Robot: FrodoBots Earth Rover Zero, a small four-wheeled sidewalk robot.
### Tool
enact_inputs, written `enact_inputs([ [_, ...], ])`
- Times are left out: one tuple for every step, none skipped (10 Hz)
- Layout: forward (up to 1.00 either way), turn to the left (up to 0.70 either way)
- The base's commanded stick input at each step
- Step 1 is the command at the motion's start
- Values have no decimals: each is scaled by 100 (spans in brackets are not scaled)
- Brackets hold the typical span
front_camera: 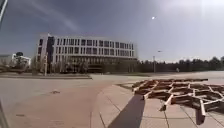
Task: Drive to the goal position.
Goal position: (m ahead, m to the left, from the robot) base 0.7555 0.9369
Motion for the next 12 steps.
enact_inputs([
  [5,0],
  [5,0],
  [5,0],
  [5,0],
  [5,0],
  [5,0],
  [5,0],
  [5,0],
  [5,0],
  [5,0],
  [5,0],
  [5,0],
])
